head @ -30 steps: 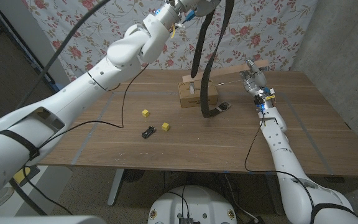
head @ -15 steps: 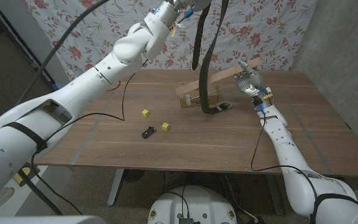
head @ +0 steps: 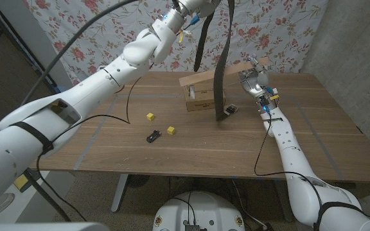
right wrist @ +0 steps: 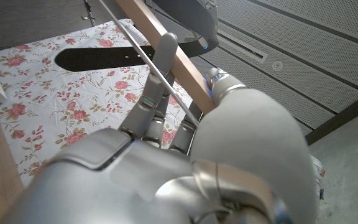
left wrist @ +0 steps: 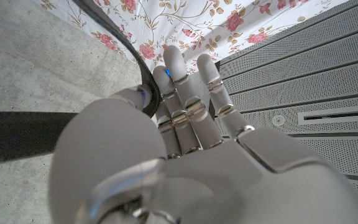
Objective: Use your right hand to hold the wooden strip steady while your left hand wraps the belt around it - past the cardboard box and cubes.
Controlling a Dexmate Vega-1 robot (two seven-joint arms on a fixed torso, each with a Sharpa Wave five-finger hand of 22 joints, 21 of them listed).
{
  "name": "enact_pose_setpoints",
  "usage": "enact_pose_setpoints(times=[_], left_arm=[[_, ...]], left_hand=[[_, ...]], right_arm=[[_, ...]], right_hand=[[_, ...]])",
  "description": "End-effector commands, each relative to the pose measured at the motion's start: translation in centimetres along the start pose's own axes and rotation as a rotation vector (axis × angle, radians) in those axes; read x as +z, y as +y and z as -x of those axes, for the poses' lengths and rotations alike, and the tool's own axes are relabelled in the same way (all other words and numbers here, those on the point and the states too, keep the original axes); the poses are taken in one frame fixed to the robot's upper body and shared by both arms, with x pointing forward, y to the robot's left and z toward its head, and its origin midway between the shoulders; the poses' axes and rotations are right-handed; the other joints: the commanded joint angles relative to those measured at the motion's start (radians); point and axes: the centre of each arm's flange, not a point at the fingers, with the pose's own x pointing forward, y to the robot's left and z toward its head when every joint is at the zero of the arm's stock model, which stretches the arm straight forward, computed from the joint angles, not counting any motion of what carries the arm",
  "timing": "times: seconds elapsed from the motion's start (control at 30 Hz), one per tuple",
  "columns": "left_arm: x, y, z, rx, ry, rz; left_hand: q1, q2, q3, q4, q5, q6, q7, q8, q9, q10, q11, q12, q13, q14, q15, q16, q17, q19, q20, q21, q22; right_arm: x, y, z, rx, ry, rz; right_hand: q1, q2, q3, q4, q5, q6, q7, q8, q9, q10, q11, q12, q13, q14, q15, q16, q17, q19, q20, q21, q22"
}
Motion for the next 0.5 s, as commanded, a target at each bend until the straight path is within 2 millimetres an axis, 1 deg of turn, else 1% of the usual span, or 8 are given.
enact_pose_setpoints(times=[0.03,0.13,0.17,0.23,0.27,0.3,0.4,0.5], left_arm=[[0.4,-2.0,2.4,-0.075,0.018,-0.001],[0.4,-2.1,3.1,-0.086,0.028,0.004],[0.4,-2.1,3.2,-0.090,0.031,0.006],[0.4,-2.2,3.7,-0.097,0.034,0.009],[0.4,-2.2,3.9,-0.098,0.036,0.012],[0.4,-2.3,4.1,-0.102,0.039,0.018],[0.6,-2.5,4.7,-0.110,0.043,0.031],[0.9,-2.8,5.3,-0.126,0.042,0.047]], left_hand=[[0.054,0.040,0.029,-0.018,-0.005,0.075,0.034,-0.002,0.099,0.044,-0.040,-0.002,0.010,0.006,-0.003,-0.001,0.005,-0.001,-0.003,0.006,0.003],[0.053,0.039,0.031,-0.019,-0.008,0.077,0.033,-0.001,0.103,0.047,-0.038,-0.007,0.007,0.004,-0.006,-0.004,0.005,0.000,-0.005,0.007,0.002],[0.052,0.039,0.032,-0.019,-0.009,0.077,0.035,-0.001,0.104,0.047,-0.039,-0.007,0.009,0.004,0.002,-0.004,0.006,0.000,-0.004,0.007,0.002],[0.052,0.039,0.034,-0.019,-0.011,0.076,0.033,-0.002,0.105,0.049,-0.038,-0.009,0.009,0.011,-0.004,-0.004,0.005,0.000,-0.004,0.008,0.002],[0.052,0.038,0.034,-0.019,-0.012,0.077,0.032,-0.004,0.104,0.049,-0.038,-0.009,0.011,0.012,-0.002,-0.003,0.008,-0.001,-0.004,0.009,0.002],[0.052,0.038,0.035,-0.020,-0.012,0.077,0.035,-0.003,0.106,0.050,-0.037,-0.010,0.010,0.010,-0.007,-0.004,0.008,0.000,-0.005,0.009,0.002],[0.052,0.038,0.038,-0.021,-0.015,0.078,0.035,-0.007,0.104,0.050,-0.037,-0.013,0.012,0.007,-0.001,-0.010,0.005,-0.001,-0.003,0.010,0.002],[0.051,0.037,0.039,-0.020,-0.017,0.080,0.035,-0.009,0.103,0.052,-0.037,-0.015,0.012,0.007,-0.001,-0.009,0.009,0.000,-0.003,0.011,0.001]], right_arm=[[2.2,-0.3,-1.9,-0.083,-0.192,-0.070],[2.7,-0.6,-2.1,-0.107,-0.241,-0.104],[2.8,-0.6,-2.2,-0.112,-0.253,-0.115],[3.1,-0.7,-2.4,-0.115,-0.275,-0.131],[3.2,-0.6,-2.5,-0.119,-0.286,-0.140],[3.3,-0.6,-2.6,-0.117,-0.294,-0.149],[3.6,-0.5,-2.9,-0.131,-0.317,-0.176],[3.7,-0.4,-3.2,-0.152,-0.327,-0.188]], right_hand=[[-0.083,0.093,0.044,0.034,-0.003,0.173,0.173,-0.006,0.005,0.406,0.184,0.020,0.148,0.549,-0.360,0.174,0.101,-0.047,-0.088,0.004,-0.001],[-0.084,0.092,0.046,0.034,-0.004,0.173,0.171,-0.008,0.005,0.406,0.182,0.017,0.142,0.548,-0.360,0.176,0.101,-0.049,-0.089,0.004,-0.001],[-0.085,0.092,0.046,0.034,-0.004,0.172,0.171,-0.009,0.004,0.405,0.182,0.016,0.142,0.547,-0.360,0.176,0.101,-0.050,-0.089,0.004,-0.001],[-0.086,0.092,0.047,0.035,-0.004,0.172,0.171,-0.009,0.006,0.403,0.182,0.018,0.146,0.546,-0.360,0.178,0.101,-0.050,-0.090,0.004,-0.001],[-0.087,0.092,0.047,0.035,-0.004,0.171,0.170,-0.009,0.008,0.403,0.181,0.018,0.146,0.545,-0.360,0.178,0.101,-0.050,-0.090,0.004,-0.001],[-0.087,0.092,0.048,0.035,-0.005,0.171,0.170,-0.009,0.008,0.405,0.182,0.016,0.141,0.545,-0.360,0.179,0.101,-0.051,-0.090,0.004,-0.001],[-0.089,0.091,0.049,0.035,-0.005,0.174,0.170,-0.012,0.005,0.405,0.182,0.017,0.142,0.543,-0.360,0.181,0.101,-0.050,-0.090,0.005,-0.002],[-0.090,0.091,0.051,0.034,-0.006,0.171,0.172,-0.012,0.010,0.404,0.182,0.018,0.143,0.542,-0.360,0.184,0.100,-0.052,-0.090,0.005,-0.002]])
